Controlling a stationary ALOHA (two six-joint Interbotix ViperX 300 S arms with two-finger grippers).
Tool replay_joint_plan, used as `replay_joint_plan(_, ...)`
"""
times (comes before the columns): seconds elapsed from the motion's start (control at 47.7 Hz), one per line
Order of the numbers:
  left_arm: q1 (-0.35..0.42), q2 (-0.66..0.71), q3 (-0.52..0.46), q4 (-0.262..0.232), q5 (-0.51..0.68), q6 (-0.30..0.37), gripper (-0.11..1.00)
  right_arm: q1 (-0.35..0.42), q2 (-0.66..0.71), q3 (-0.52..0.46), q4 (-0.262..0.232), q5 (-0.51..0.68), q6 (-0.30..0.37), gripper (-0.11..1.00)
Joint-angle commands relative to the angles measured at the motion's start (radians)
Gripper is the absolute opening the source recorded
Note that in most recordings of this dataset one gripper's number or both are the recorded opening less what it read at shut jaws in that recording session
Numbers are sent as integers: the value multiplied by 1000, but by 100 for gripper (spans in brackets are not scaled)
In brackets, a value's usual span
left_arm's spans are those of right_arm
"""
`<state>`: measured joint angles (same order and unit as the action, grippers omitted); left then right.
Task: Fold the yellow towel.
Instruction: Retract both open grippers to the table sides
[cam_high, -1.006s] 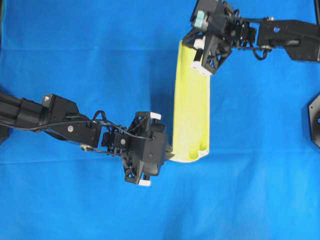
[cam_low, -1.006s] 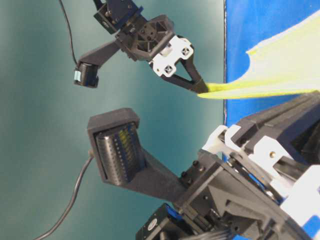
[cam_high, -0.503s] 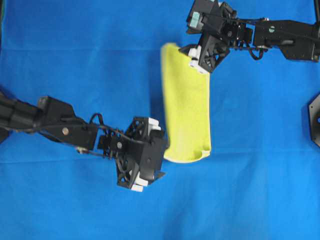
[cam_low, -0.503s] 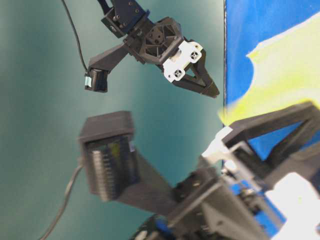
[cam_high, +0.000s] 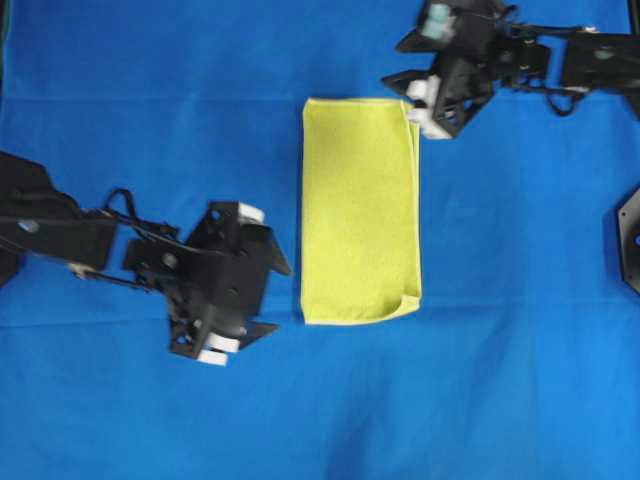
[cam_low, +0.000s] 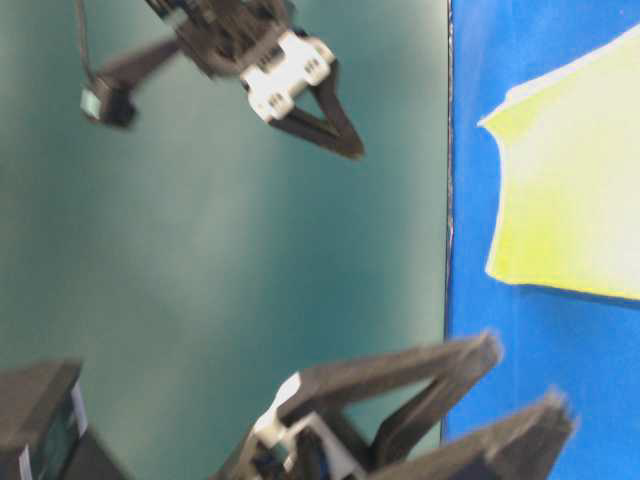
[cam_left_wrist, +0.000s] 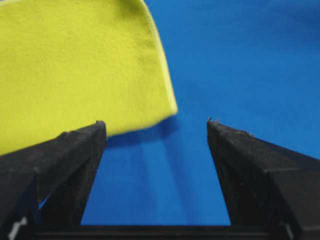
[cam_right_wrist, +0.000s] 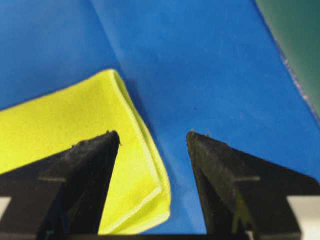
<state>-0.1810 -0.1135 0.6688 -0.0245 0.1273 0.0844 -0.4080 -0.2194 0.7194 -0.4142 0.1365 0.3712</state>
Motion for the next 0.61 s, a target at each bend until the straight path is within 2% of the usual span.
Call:
replay_joint_plan(0.0,15,-69,18,0,-8,-3,77,12,-94,35,11,-9,9,60)
replay_joint_plan(0.084,31,-118,49,0,-25,-3,77,25,-169,98,23,-28,29,60)
replay_joint_plan(0.335,95,-276,202,0,-216,-3,77,89,-382,259,37,-87,94,60)
replay_joint_plan(0.587,156,-413,353,0,-333,-17,77,95,-492,407,41,-166,150,60)
